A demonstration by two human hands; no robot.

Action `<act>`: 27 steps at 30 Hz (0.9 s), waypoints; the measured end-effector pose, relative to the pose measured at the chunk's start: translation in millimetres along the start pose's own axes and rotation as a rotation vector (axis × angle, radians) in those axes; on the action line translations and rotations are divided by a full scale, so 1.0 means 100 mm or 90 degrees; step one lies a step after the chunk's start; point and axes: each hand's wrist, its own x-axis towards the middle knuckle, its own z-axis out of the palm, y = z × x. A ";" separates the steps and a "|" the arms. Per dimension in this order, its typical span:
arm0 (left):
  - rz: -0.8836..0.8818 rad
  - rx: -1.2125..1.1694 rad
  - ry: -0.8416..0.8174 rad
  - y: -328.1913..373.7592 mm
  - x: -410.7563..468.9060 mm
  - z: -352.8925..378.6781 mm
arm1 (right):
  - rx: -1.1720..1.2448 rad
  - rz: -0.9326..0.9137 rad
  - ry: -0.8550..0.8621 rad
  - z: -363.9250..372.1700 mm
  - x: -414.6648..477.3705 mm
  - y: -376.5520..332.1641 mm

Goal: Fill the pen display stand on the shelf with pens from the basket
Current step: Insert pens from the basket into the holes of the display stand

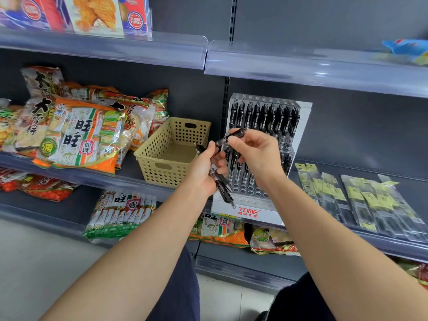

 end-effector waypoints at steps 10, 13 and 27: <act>-0.009 0.155 0.040 -0.15 -0.12 0.08 | -0.150 -0.077 0.204 -0.32 0.08 -0.16; -0.009 0.189 0.041 -0.23 -0.12 0.13 | -0.193 -0.063 0.216 -0.43 0.05 -0.15; -0.018 0.302 -0.034 -0.63 -0.04 0.27 | -0.463 -0.033 0.256 -0.92 -0.03 0.09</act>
